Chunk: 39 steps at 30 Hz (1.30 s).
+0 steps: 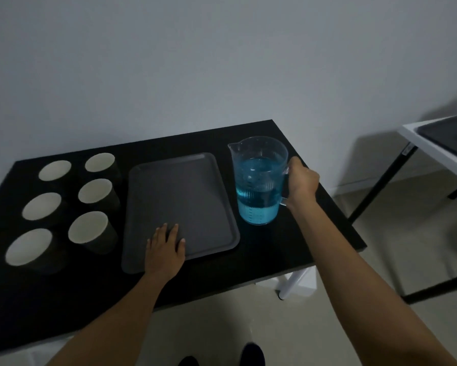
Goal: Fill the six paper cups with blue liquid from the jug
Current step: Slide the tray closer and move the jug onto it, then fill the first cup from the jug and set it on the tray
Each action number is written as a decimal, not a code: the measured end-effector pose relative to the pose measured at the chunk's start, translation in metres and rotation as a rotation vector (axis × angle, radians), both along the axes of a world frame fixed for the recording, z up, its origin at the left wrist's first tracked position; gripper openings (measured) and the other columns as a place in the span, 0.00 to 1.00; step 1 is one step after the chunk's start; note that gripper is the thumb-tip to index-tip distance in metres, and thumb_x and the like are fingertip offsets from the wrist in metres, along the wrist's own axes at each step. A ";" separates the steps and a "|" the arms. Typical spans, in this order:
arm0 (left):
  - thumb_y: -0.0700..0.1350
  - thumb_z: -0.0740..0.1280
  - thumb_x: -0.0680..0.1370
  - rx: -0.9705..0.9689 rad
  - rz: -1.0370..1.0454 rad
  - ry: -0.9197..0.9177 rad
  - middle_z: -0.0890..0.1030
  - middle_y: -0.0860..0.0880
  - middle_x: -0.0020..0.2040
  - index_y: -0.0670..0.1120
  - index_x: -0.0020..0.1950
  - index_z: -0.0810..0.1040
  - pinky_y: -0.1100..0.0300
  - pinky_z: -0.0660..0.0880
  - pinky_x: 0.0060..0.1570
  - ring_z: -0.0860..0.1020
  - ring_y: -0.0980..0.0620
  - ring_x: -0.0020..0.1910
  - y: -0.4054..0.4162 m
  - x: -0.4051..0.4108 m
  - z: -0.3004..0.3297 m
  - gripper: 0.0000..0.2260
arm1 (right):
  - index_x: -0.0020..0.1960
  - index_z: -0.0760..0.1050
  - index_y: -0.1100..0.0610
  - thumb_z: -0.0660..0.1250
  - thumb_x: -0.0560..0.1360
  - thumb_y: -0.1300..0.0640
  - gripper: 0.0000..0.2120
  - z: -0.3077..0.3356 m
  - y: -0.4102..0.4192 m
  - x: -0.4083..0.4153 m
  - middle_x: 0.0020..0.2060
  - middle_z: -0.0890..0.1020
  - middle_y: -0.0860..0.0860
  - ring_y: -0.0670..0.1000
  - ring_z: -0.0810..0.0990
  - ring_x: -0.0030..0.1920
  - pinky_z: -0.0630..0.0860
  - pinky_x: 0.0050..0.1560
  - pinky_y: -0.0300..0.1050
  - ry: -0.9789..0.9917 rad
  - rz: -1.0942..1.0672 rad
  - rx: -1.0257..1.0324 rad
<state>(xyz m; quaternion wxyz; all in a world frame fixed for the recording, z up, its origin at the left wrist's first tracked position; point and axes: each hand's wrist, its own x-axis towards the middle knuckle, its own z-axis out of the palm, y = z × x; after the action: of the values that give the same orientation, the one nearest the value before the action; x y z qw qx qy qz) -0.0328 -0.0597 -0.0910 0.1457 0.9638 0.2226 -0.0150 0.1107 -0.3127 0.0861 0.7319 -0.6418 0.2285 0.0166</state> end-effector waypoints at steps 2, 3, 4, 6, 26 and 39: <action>0.54 0.53 0.82 0.004 0.019 -0.010 0.58 0.44 0.78 0.48 0.77 0.59 0.45 0.52 0.75 0.54 0.43 0.77 -0.001 -0.001 0.001 0.25 | 0.32 0.68 0.56 0.62 0.75 0.60 0.13 0.006 0.007 0.004 0.27 0.70 0.49 0.47 0.70 0.32 0.75 0.57 0.66 -0.021 0.033 0.029; 0.55 0.52 0.81 0.003 0.033 -0.026 0.59 0.44 0.78 0.47 0.77 0.60 0.45 0.52 0.74 0.54 0.44 0.78 -0.003 -0.002 0.002 0.25 | 0.32 0.68 0.56 0.62 0.75 0.60 0.13 0.009 0.010 0.005 0.28 0.70 0.49 0.47 0.70 0.31 0.74 0.58 0.67 -0.033 0.048 0.034; 0.55 0.51 0.81 -0.001 0.065 -0.054 0.60 0.44 0.77 0.46 0.77 0.61 0.45 0.52 0.74 0.55 0.44 0.77 -0.003 -0.005 0.003 0.26 | 0.32 0.68 0.55 0.62 0.74 0.60 0.12 0.011 0.016 0.007 0.28 0.70 0.49 0.47 0.70 0.31 0.74 0.58 0.67 -0.039 0.080 0.043; 0.57 0.51 0.79 -0.026 0.140 -0.154 0.66 0.42 0.74 0.43 0.74 0.66 0.43 0.57 0.73 0.60 0.41 0.76 -0.004 -0.012 0.006 0.28 | 0.32 0.68 0.55 0.62 0.74 0.60 0.12 0.015 0.027 0.009 0.29 0.70 0.49 0.47 0.70 0.32 0.74 0.59 0.66 -0.046 0.134 0.071; 0.55 0.82 0.58 -0.553 0.980 -0.741 0.64 0.44 0.75 0.47 0.77 0.53 0.48 0.63 0.72 0.64 0.45 0.74 0.081 -0.051 0.037 0.56 | 0.32 0.68 0.54 0.61 0.72 0.62 0.11 0.020 0.141 0.005 0.30 0.71 0.47 0.44 0.69 0.30 0.72 0.46 0.51 -0.091 0.385 0.059; 0.50 0.80 0.63 -0.390 0.883 -0.746 0.76 0.44 0.63 0.43 0.64 0.69 0.53 0.71 0.59 0.75 0.43 0.63 0.098 -0.048 0.042 0.35 | 0.30 0.67 0.53 0.62 0.73 0.62 0.14 0.017 0.156 0.000 0.27 0.68 0.47 0.45 0.67 0.29 0.70 0.42 0.46 -0.089 0.383 0.012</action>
<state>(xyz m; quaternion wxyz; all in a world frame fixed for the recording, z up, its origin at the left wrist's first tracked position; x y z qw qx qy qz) -0.0806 0.0379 -0.0492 0.3803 0.6762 0.5284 0.3448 0.1111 -0.1567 0.1027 0.7286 -0.6692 0.0697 0.1284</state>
